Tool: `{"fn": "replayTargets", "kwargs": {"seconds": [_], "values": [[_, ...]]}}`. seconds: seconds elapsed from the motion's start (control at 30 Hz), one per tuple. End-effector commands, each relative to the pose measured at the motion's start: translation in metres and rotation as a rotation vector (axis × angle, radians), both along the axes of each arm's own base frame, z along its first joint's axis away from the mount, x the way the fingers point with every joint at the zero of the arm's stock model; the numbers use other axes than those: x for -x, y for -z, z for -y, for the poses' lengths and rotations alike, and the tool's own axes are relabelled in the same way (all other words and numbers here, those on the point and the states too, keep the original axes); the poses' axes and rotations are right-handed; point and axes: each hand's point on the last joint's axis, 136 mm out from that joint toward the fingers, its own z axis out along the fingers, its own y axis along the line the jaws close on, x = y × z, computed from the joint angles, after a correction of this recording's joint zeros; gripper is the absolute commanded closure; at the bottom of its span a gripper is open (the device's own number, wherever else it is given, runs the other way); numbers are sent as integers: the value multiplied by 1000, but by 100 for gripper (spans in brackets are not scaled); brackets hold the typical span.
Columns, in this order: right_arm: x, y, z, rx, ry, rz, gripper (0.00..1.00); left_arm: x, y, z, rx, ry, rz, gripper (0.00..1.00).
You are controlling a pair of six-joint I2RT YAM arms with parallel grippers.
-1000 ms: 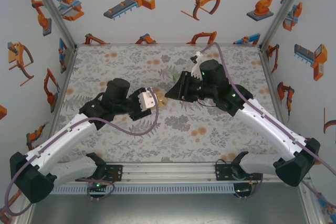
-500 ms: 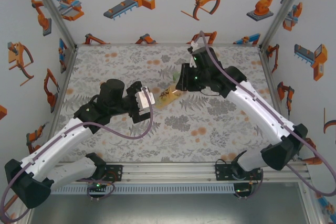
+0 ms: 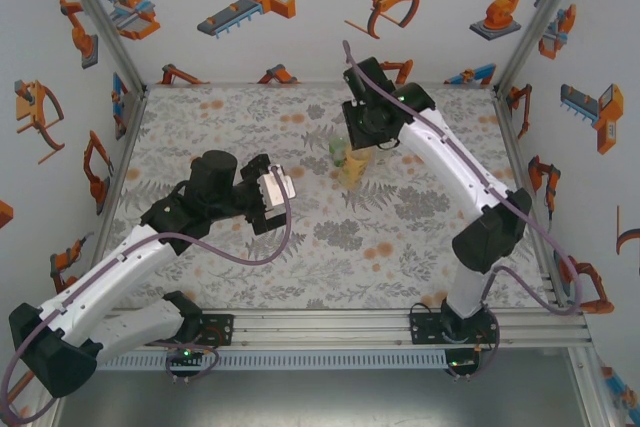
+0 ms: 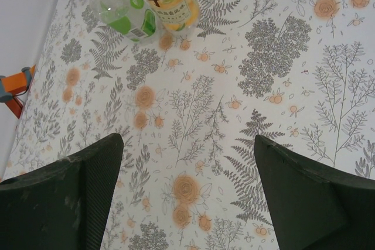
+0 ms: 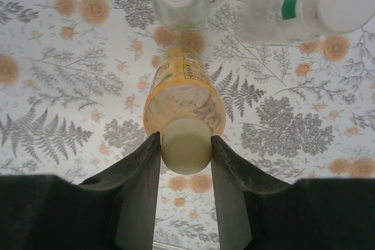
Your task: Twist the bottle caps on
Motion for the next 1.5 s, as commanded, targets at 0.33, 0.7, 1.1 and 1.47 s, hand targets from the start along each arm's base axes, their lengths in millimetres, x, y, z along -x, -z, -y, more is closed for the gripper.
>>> {"fn": "replayTargets", "kwargs": {"seconds": [0.33, 0.7, 1.1, 1.47], "values": [[-24, 25, 6, 80, -19, -109, 100, 2, 0, 1, 14, -1, -4, 15], [-27, 25, 1, 57, -12, -117, 68, 3, -3, 0, 20, 0, 2, 15], [-25, -9, 5, 42, -11, -69, 54, 2, -3, 0, 20, -2, 1, 13], [-15, -55, 45, 75, 45, 32, 47, -12, -6, -3, 50, -82, -7, 2]]}}
